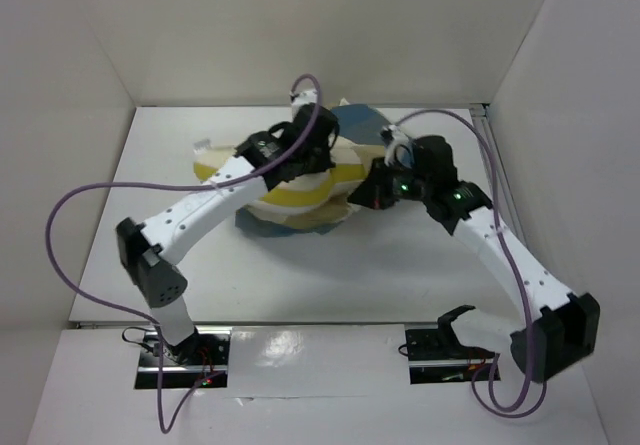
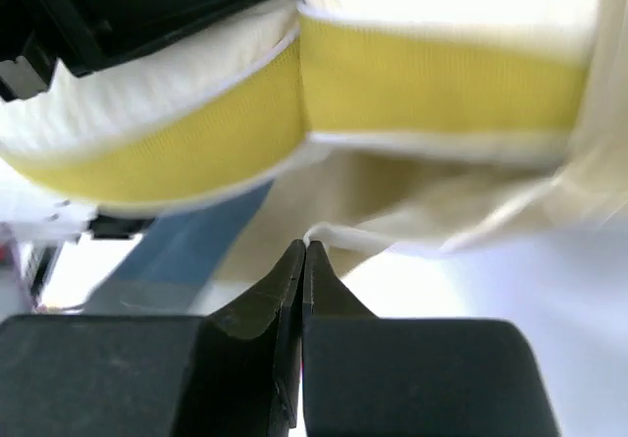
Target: Put the pillow into the pillowcase
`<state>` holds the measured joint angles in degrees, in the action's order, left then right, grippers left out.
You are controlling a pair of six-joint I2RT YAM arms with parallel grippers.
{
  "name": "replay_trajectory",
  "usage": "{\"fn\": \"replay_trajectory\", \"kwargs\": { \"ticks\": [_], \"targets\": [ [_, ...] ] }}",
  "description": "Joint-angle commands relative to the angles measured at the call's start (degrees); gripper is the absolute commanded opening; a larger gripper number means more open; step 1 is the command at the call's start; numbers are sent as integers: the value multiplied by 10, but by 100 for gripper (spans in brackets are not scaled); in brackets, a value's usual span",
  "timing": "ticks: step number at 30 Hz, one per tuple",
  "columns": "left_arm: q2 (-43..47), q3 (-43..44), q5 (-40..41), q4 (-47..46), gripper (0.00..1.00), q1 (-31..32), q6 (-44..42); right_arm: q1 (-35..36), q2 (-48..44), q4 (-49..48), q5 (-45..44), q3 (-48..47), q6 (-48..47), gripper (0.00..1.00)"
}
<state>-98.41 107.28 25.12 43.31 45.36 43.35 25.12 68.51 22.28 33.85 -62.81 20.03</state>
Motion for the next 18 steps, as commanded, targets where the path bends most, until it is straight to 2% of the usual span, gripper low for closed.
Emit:
{"fn": "replay_trajectory", "kwargs": {
  "ticks": [1, 2, 3, 4, 5, 6, 7, 8, 9, 10, 11, 12, 14, 17, 18],
  "targets": [
    [-87, -32, -53, -117, 0, 36, 59, -57, -45, 26, 16, 126, 29, 0],
    [-104, -32, -53, -117, 0, 44, 67, -79, -61, 38, 22, 165, 34, 0],
    [-131, -32, -47, -117, 0, 51, 67, -88, -67, 76, 9, 173, 34, 5],
    [-140, -23, -41, -104, 0, 57, 67, -95, -72, 99, -6, 173, 27, 22],
    [-140, -17, -41, -96, 0, 62, 67, -100, -87, 115, -39, 161, 22, 56],
    [-140, -17, -50, -96, 1, 62, 62, -105, -94, 140, -61, 153, 22, 65],
    [-134, -17, -55, -96, 5, 62, 52, -105, -101, 145, -82, 142, 27, 74],
    [-126, -17, -55, -96, 11, 62, 40, -105, -102, 151, -103, 118, 27, 79],
    [-116, -17, -55, -96, 21, 62, 16, -105, -102, 158, -143, 103, 27, 86],
    [-92, -17, -55, -89, 53, 62, 2, -105, -91, 163, -158, 90, 27, 86],
    [-92, -24, -48, -89, 71, 56, -11, -105, -91, 168, -170, 77, 27, 87],
    [-64, -30, -48, -89, 82, 50, -34, -105, -73, 168, -184, 55, 27, 87],
    [-37, -51, -28, -83, 84, 18, -43, -89, -53, 146, -199, 38, 33, 88],
    [7, -88, -26, -77, 78, -45, -43, -23, -7, 91, -221, 9, 55, 86],
    [12, -114, -44, -77, 75, -101, -43, 3, 26, 77, -234, -7, 68, 83]
  ]
}}
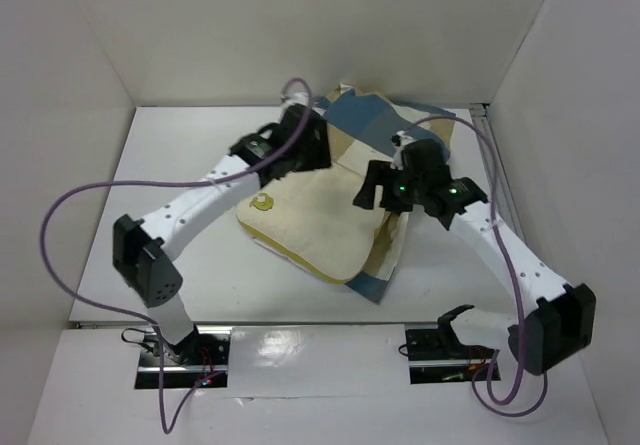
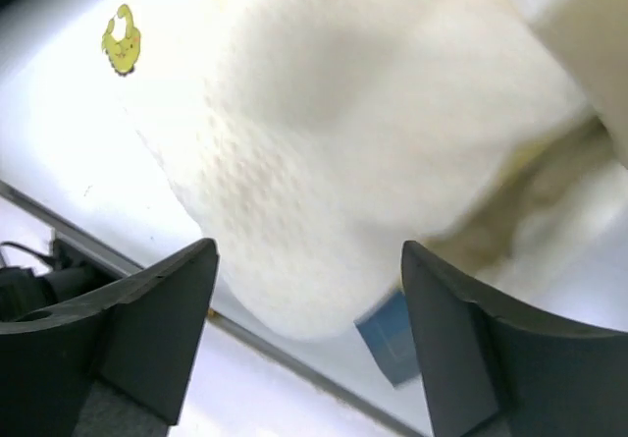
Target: Put the pillow into the pillowcase
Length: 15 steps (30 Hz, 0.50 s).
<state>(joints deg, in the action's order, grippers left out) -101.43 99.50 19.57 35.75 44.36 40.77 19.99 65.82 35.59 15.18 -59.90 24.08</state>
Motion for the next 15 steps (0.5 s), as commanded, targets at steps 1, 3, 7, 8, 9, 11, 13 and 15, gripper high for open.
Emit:
{"fn": "replay_trajectory", "kwargs": {
  "ticks": [1, 3, 7, 8, 9, 11, 13, 15],
  "targets": [
    [42, -47, -5, -2, 74, -117, -25, 113, 71, -71, -57, -44, 33, 81],
    [27, -78, -34, -2, 73, -185, -25, 168, 115, -104, -72, -60, 38, 78],
    [-15, -125, -82, -7, 68, -243, -32, 212, 238, -134, -45, -58, 58, 79],
    [-21, -134, -92, -12, 68, -243, -25, 204, 247, -134, -45, -51, 58, 80],
    [-27, -155, -112, -12, 68, -243, -19, 198, 252, -127, -58, -41, 58, 82],
    [-27, -183, -155, -30, 68, -236, -19, 166, 243, -90, -109, -17, 65, 85],
    [-12, -228, -216, -73, 68, -193, -25, 143, 216, -58, -171, -6, 65, 85],
    [-4, -243, -235, -80, 70, -153, -19, 110, 194, -25, -201, 1, 57, 87]
  ]
}}
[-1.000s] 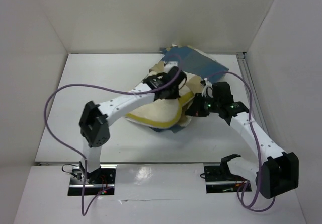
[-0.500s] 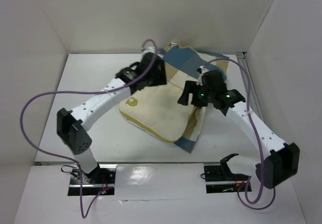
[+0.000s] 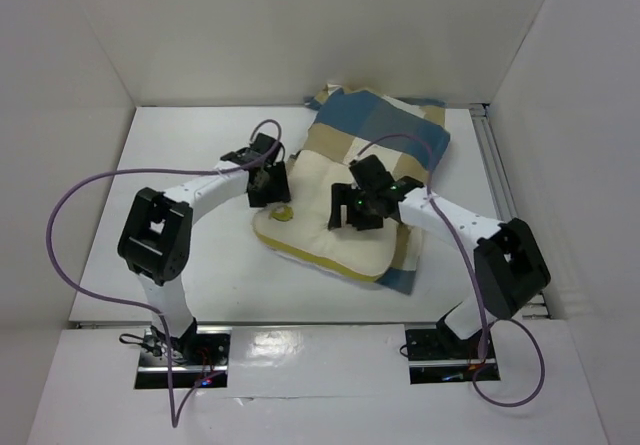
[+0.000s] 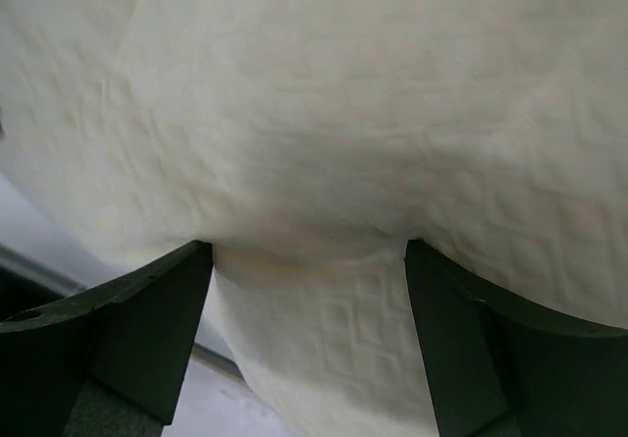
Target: Put the pillow into the pillowcase
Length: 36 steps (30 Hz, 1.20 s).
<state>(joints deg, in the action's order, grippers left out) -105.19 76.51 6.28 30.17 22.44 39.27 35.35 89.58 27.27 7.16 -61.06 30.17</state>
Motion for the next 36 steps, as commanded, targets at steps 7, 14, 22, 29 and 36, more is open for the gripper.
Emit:
{"fn": "replay_trajectory", "kwargs": {
  "ticks": [7, 14, 22, 29, 36],
  "targets": [
    [100, -50, -90, -16, 78, 193, 12, -49, -72, 105, -210, -95, -66, 91],
    [213, -158, -101, -48, 80, 86, 17, 25, 85, 100, -273, -184, -88, 99],
    [205, -239, -182, -135, 83, 72, 17, 24, 216, 60, -213, -195, -117, 1],
    [166, -283, -298, -276, 90, 83, 17, -14, 20, 22, -65, -164, -167, 0],
    [129, -271, -301, -330, 92, 95, 28, -41, -39, 48, 30, -176, -178, 0]
  ]
}}
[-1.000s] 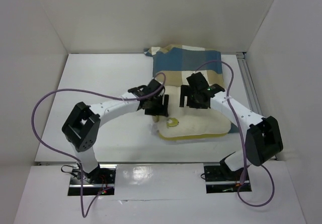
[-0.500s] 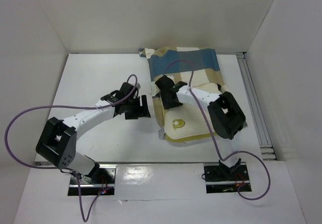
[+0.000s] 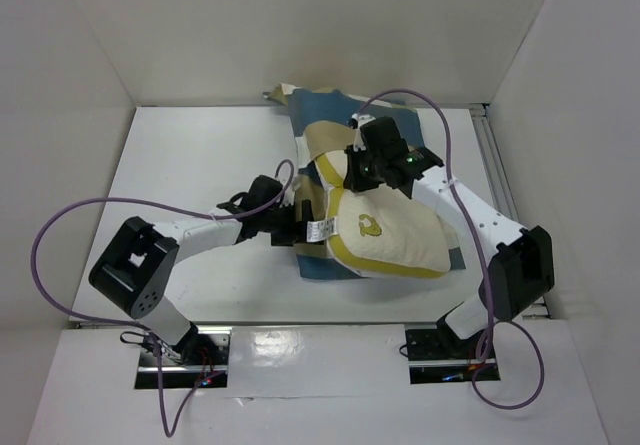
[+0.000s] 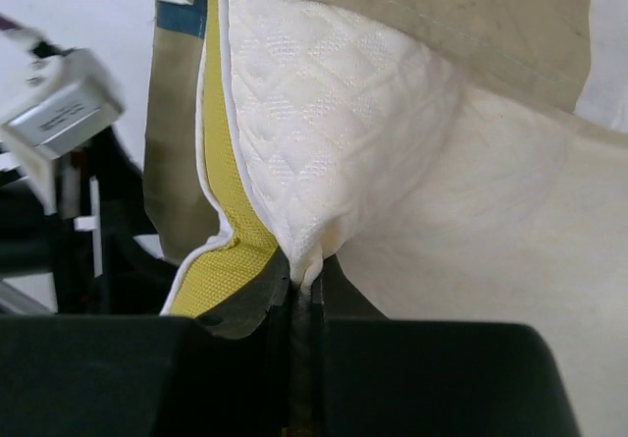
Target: Put the pillow into the pillowcase
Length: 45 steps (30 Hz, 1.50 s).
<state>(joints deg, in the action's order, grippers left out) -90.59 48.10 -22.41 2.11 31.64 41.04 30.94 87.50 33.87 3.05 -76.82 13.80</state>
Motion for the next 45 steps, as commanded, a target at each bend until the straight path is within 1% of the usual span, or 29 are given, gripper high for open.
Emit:
{"fn": "replay_trajectory", "kwargs": {
  "ticks": [1, 5, 7, 8, 9, 10, 11, 12, 14, 16, 17, 19, 21, 23, 25, 26, 28, 30, 32, 33, 34, 36, 37, 39, 40, 42, 43, 44, 45],
  "targets": [
    [-17, 18, -6, -44, 92, 3, 11, -2, -18, -12, 71, -18, -14, 0],
    [-24, 25, 82, -10, 90, 8, 11, -8, -23, -12, 77, -18, -14, 0],
    [-17, 19, 90, -15, 89, 8, 5, -8, -23, -12, 77, -13, -14, 0],
    [-17, 19, 90, -23, 86, 8, 4, -13, -23, -12, 77, -13, -14, 0],
    [-23, 19, 72, -31, 60, 8, -2, -13, -23, -17, 77, -13, -14, 0],
    [-34, 29, 60, -37, 40, 8, -3, -13, -23, -17, 77, -13, -9, 0],
    [-34, 35, 28, -37, 11, 8, -3, -13, -23, -29, 77, -6, -4, 0],
    [-34, 49, 14, -37, 0, 8, 6, -13, -17, -37, 69, -6, 2, 0],
    [-10, 54, -28, -49, 0, 8, 29, -13, 6, -50, 59, -11, 11, 0],
    [32, 54, -51, -64, 0, 8, 50, -5, 50, -35, 15, -88, 11, 0],
    [83, 54, -74, -71, 0, 8, 55, 3, 63, 2, -7, -128, 11, 0],
    [137, 60, -89, -71, 0, 3, 69, 30, 83, 12, -69, -217, 5, 0],
    [209, 22, -105, -95, 0, 3, 82, 74, 98, 25, -89, -246, -2, 0],
    [244, -19, -120, -118, 0, 3, 108, 90, 129, 5, -87, -216, 4, 0],
    [268, -83, -149, -161, 0, 3, 129, 97, 176, -29, -55, -138, 18, 0],
    [268, -100, -158, -171, 0, 3, 136, 91, 199, -41, -50, -126, 25, 0],
    [268, -142, -177, -193, 0, 9, 144, 78, 260, -49, -42, -126, 42, 0],
    [268, -151, -195, -199, 0, 9, 144, 56, 277, -63, -31, -148, 51, 0],
    [257, -134, -200, -182, 0, 9, 136, 35, 277, -63, -30, -221, 62, 0],
    [257, -93, -200, -169, 0, 1, 128, 28, 270, -53, -30, -255, 68, 0],
    [249, -65, -200, -151, 0, -4, 107, 23, 265, -45, -54, -338, 68, 0],
    [229, -2, -222, -113, 0, -20, 92, 17, 265, -4, -73, -438, 62, 0],
    [223, 60, -231, -106, 0, -36, 86, 17, 270, 11, -87, -536, 55, 0],
    [218, 122, -251, -99, 0, -47, 86, 17, 276, 30, -87, -598, 48, 0],
    [218, 127, -257, -99, 0, -47, 86, 27, 267, 30, -93, -605, 48, 0],
    [223, 112, -270, -127, 0, -47, 112, 47, 250, -4, -93, -535, 41, 0],
    [240, 67, -275, -163, 0, -34, 126, 52, 243, -20, -93, -491, 41, 0],
    [253, 37, -275, -180, 0, -28, 149, 62, 238, -38, -84, -396, 54, 0],
    [267, 3, -269, -197, 0, -21, 164, 68, 238, -73, -84, -350, 63, 0]
  ]
}}
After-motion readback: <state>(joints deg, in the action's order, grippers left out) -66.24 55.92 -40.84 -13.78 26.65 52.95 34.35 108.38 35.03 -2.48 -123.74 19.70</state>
